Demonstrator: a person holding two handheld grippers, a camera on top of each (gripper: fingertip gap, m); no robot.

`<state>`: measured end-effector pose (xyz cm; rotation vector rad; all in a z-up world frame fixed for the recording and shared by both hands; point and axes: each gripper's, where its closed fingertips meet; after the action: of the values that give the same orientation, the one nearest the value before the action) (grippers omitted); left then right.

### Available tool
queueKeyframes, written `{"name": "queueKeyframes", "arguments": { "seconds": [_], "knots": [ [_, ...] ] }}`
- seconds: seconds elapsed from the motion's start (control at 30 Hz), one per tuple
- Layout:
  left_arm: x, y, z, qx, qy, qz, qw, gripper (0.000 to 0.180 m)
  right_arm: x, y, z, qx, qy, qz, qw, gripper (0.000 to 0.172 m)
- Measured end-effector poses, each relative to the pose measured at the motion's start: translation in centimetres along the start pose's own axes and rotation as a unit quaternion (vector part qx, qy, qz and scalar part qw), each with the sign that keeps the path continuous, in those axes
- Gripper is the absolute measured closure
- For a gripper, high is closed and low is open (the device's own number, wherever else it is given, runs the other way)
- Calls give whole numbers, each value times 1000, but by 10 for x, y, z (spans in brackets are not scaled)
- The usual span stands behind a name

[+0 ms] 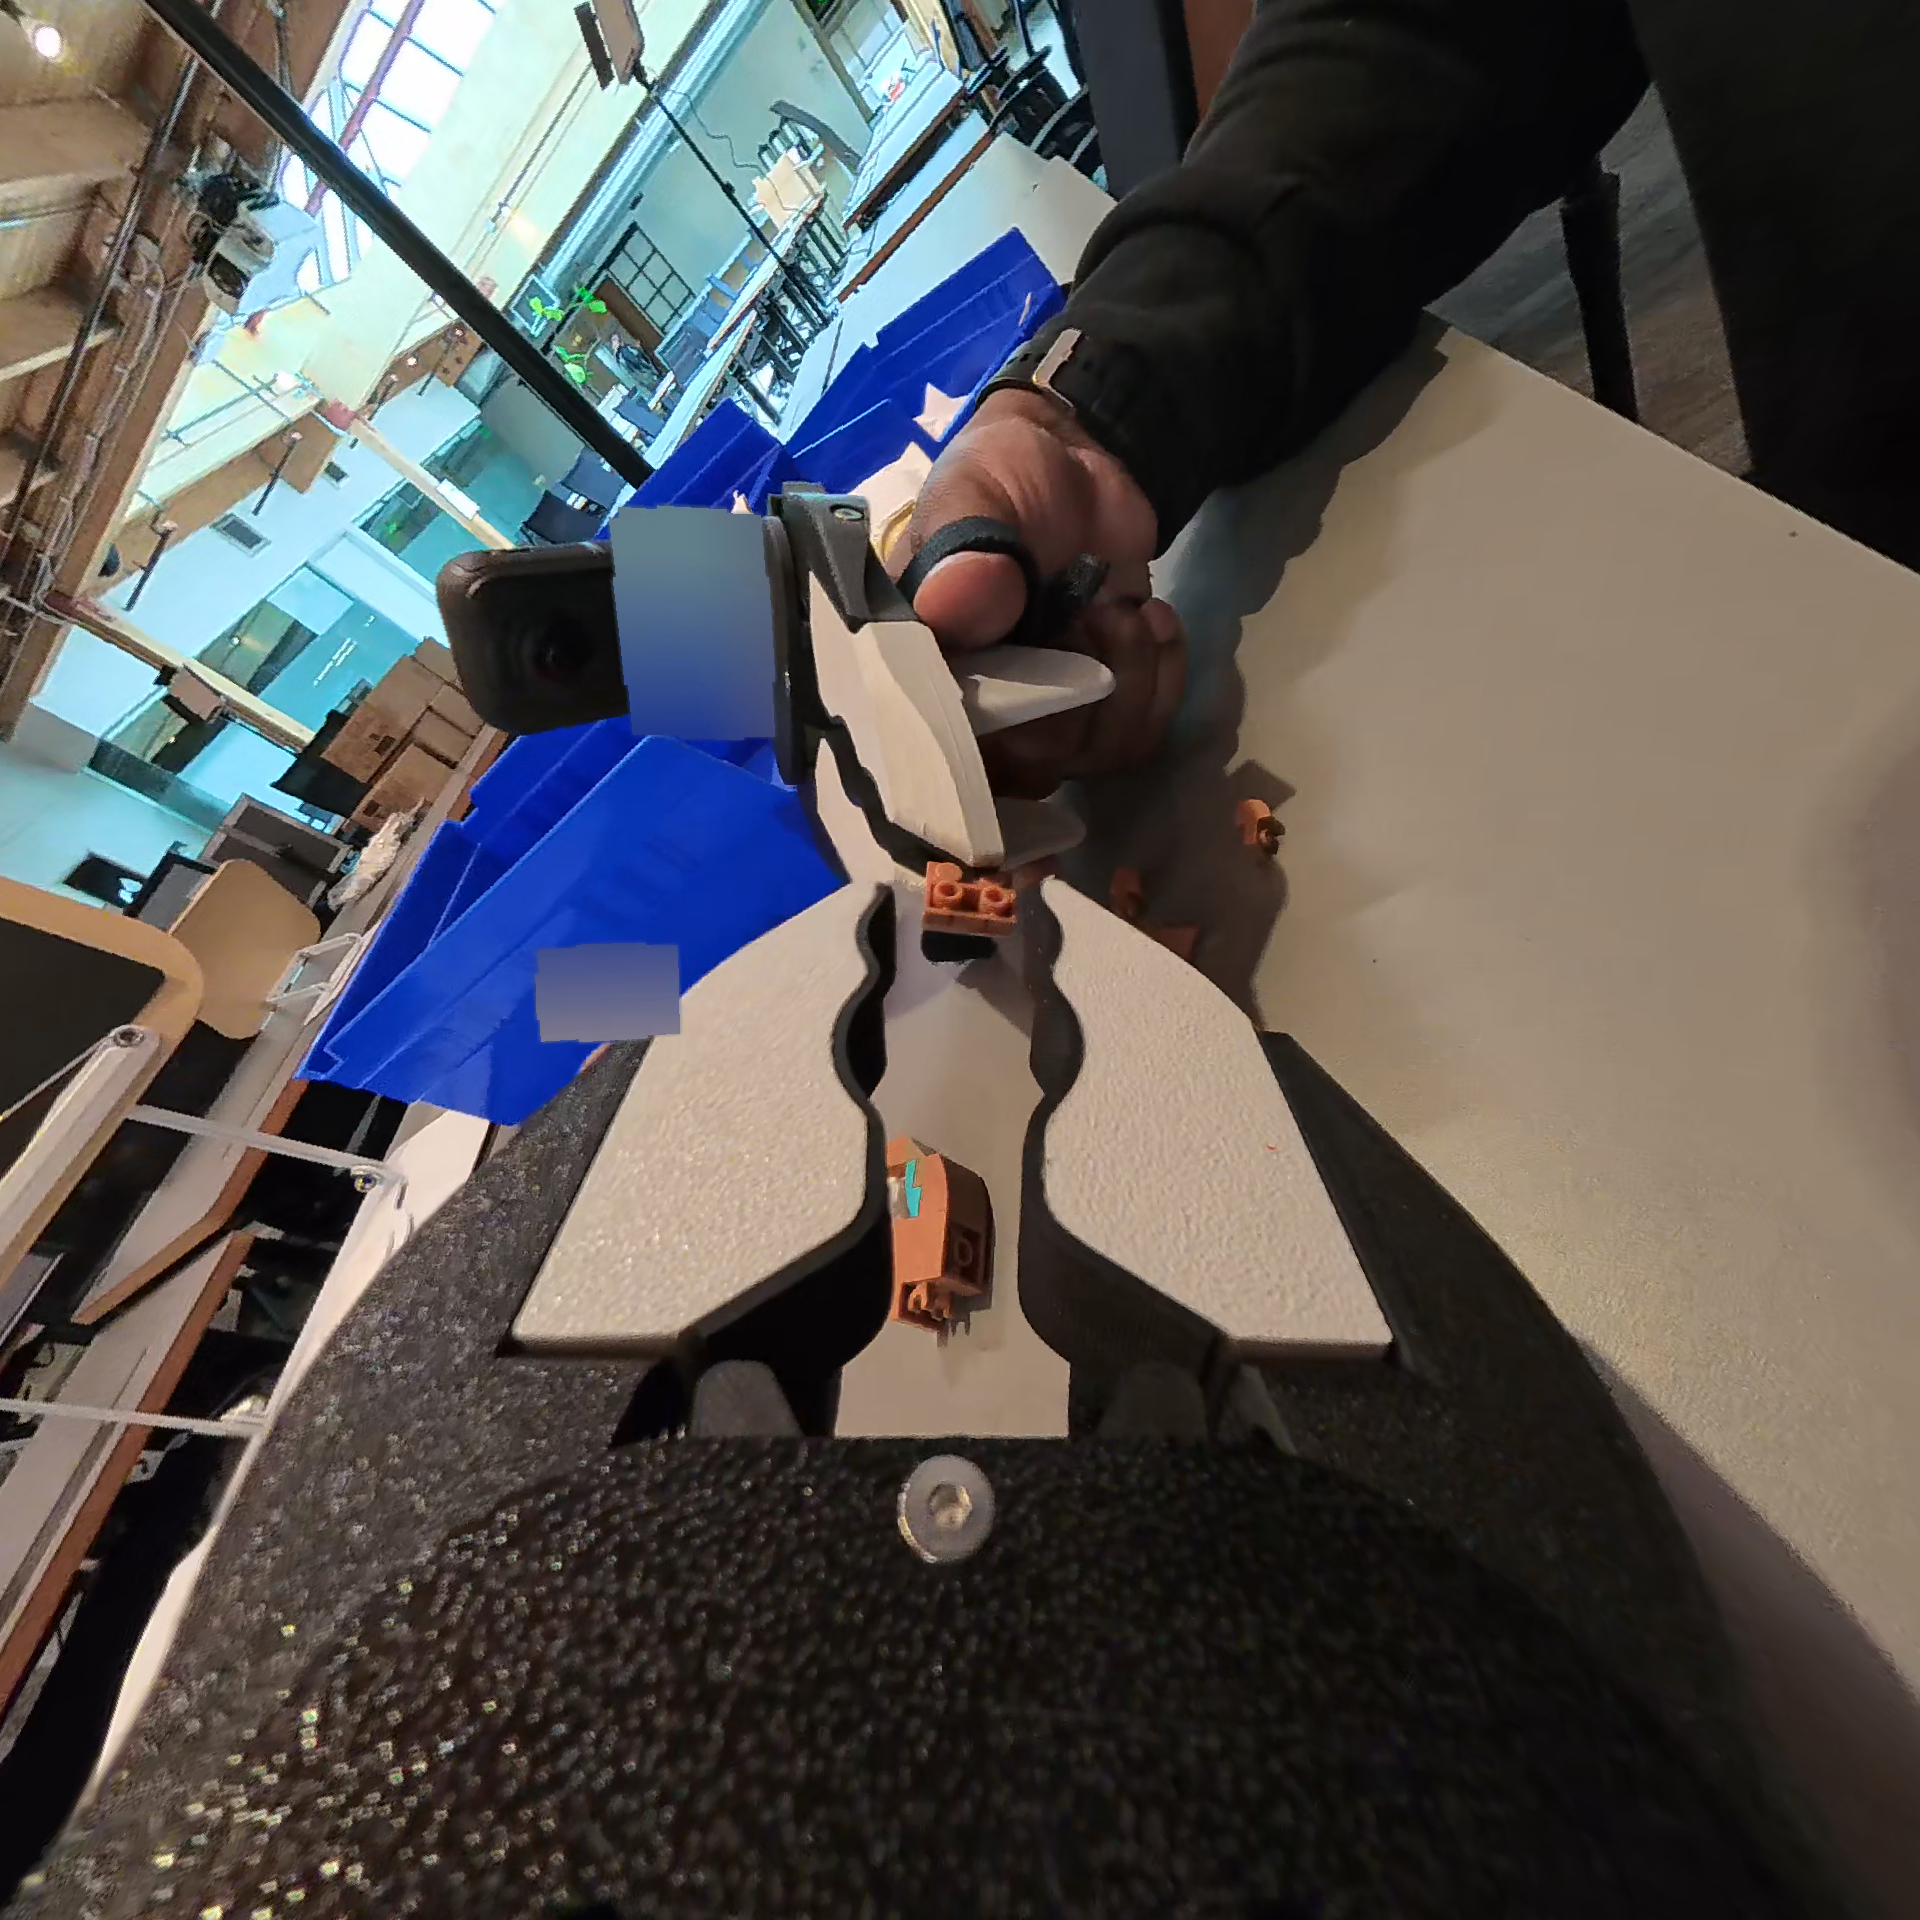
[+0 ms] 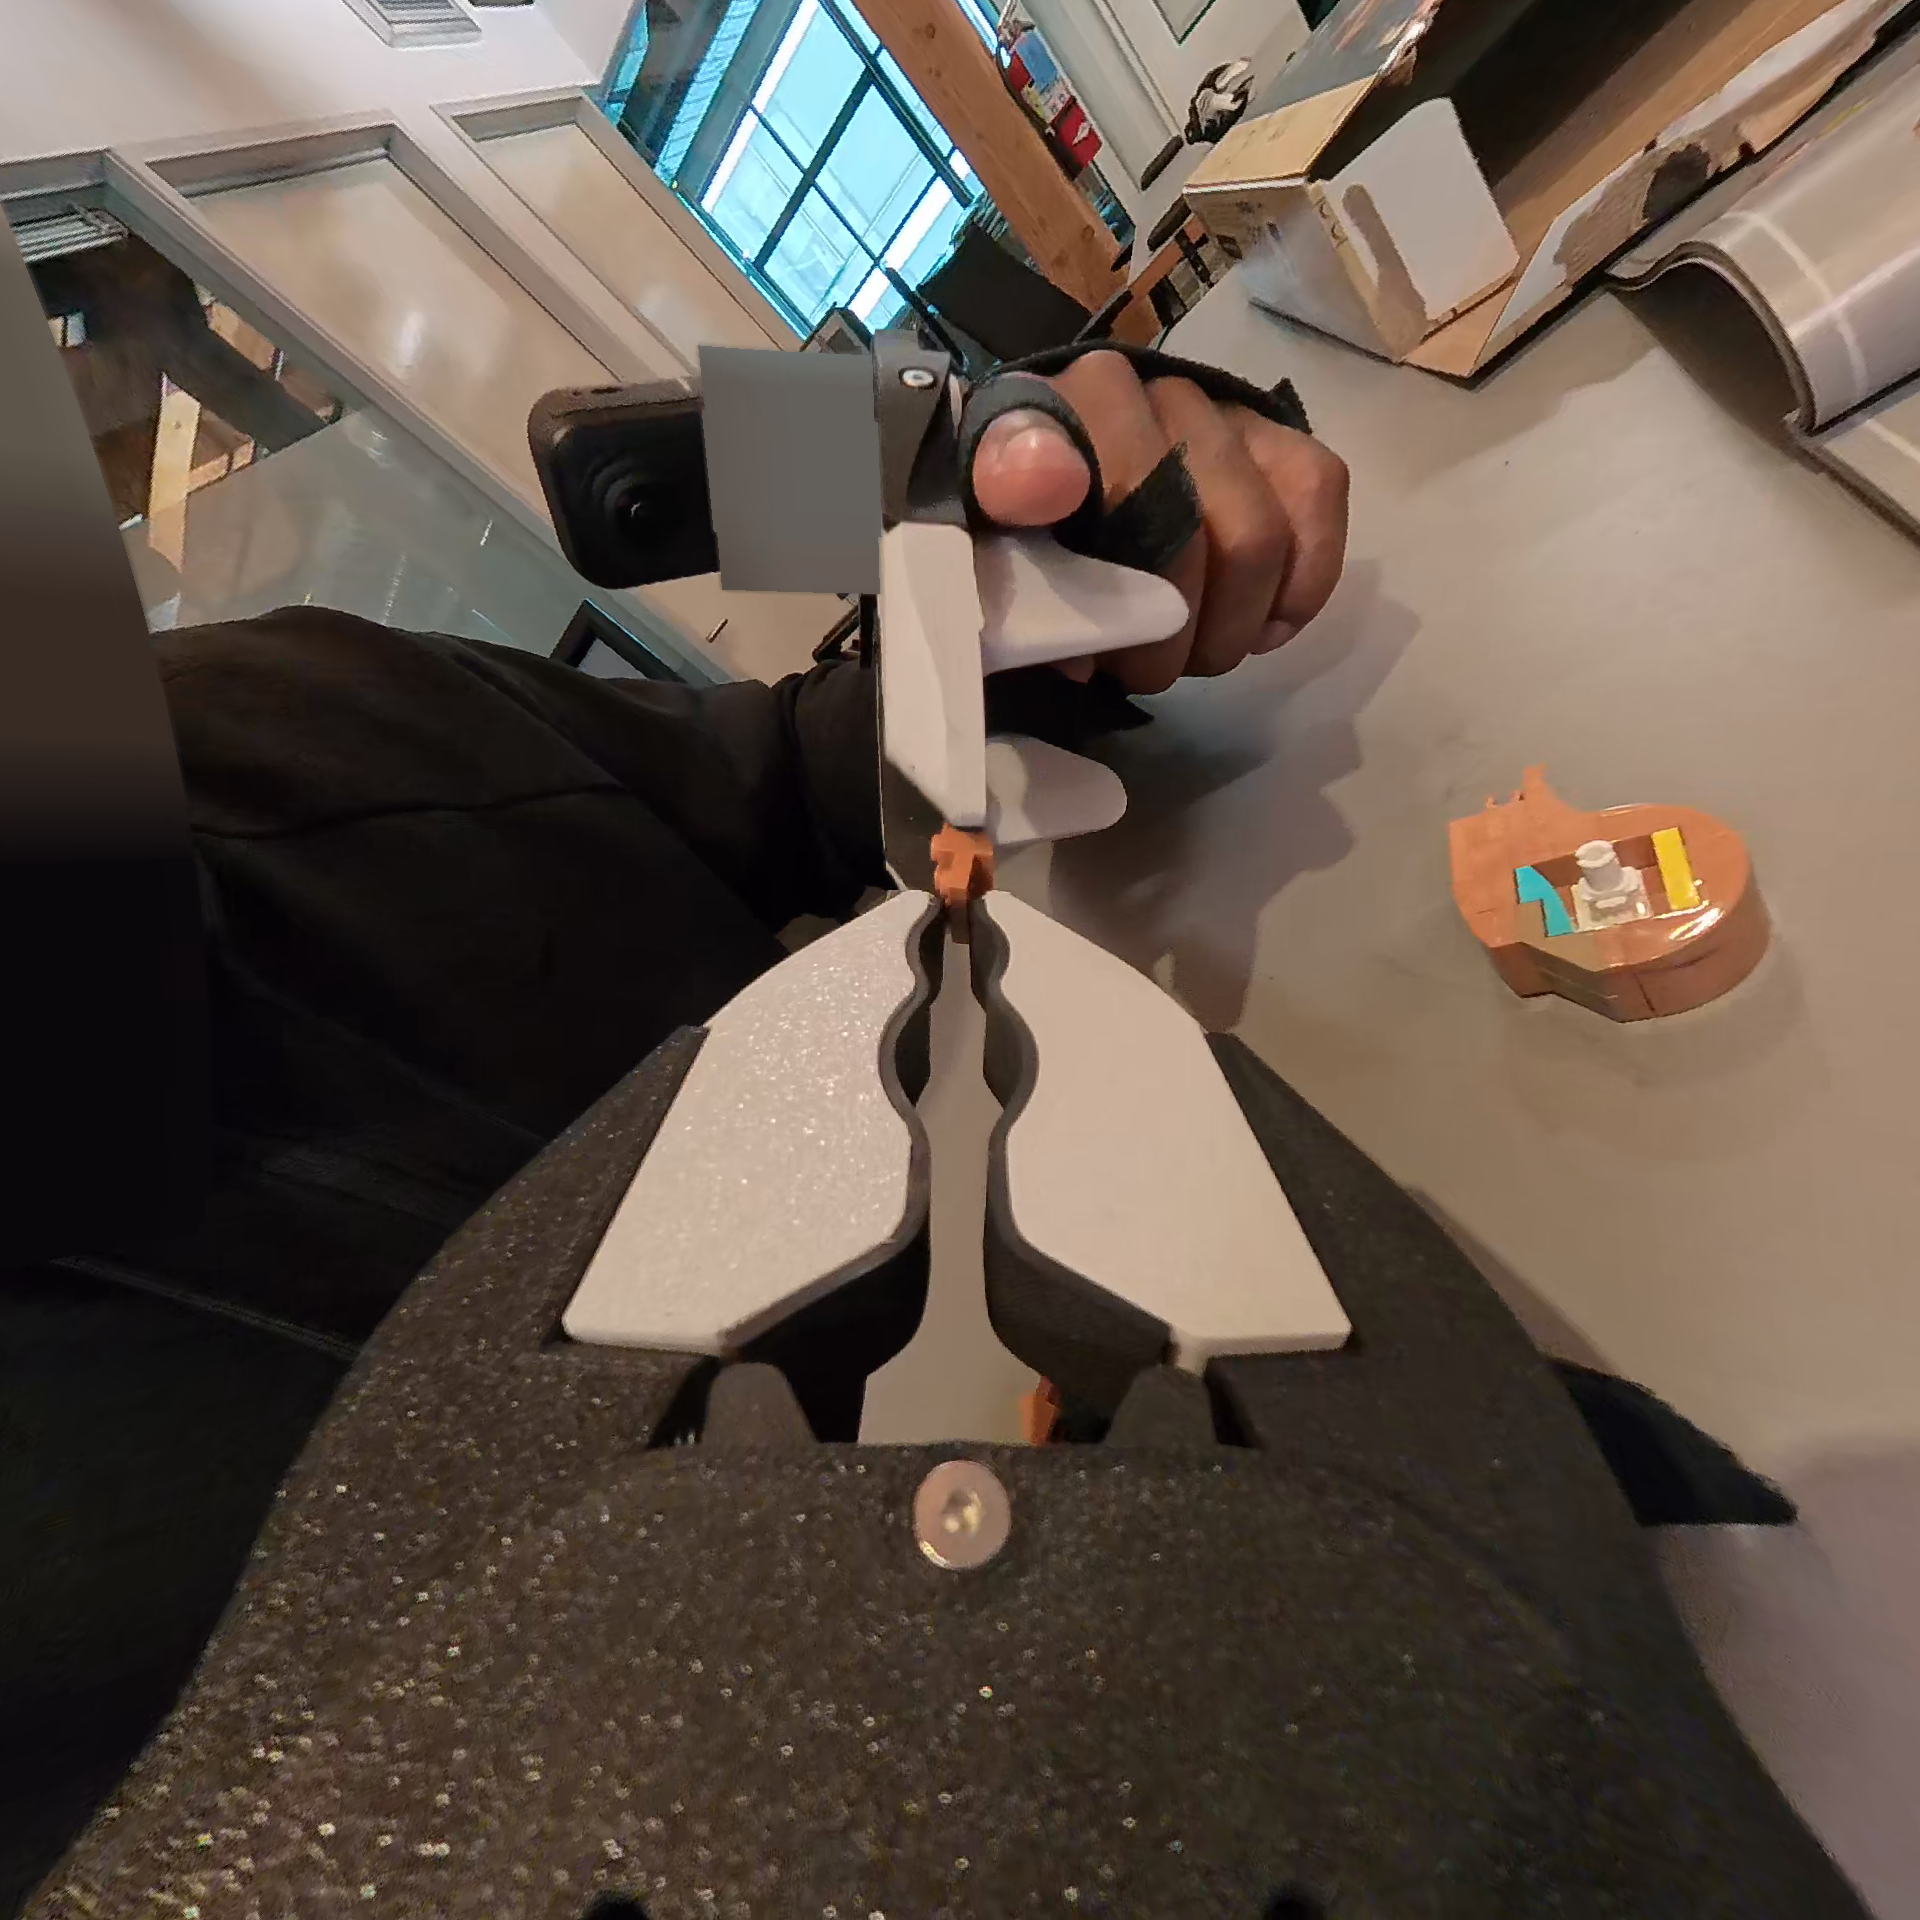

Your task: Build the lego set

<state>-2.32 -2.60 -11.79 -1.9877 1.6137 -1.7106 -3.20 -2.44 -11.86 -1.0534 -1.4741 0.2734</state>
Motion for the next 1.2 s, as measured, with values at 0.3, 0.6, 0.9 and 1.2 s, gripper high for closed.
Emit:
{"name": "queueKeyframes", "arguments": {
  "seconds": [0.3, 0.6, 0.9, 1.2],
  "knots": [
    [-3, 2, 3, 0, -15, 6, 1000, 164, -1, 3, 0, -15, -5, -10, 1000, 167],
    [-8, -9, -8, -40, -17, -100, 994, 164, -1, 11, -8, -103, -25, -128, 986, 159],
    [-17, -16, -13, -61, -35, -161, 984, 164, -16, 23, -8, -195, -102, -267, 938, 152],
    [-24, -17, -12, -71, -48, -188, 979, 164, -21, 31, -11, -229, -135, -346, 900, 145]
  ]
}}
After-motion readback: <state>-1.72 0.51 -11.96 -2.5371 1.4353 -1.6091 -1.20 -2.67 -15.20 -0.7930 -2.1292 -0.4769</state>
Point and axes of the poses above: each gripper's, where its closed fingertips meet, z out along the fingers, x out of its top, y = z × x across the jaws, and after that the axes turned 12 degrees about -y, right-handed
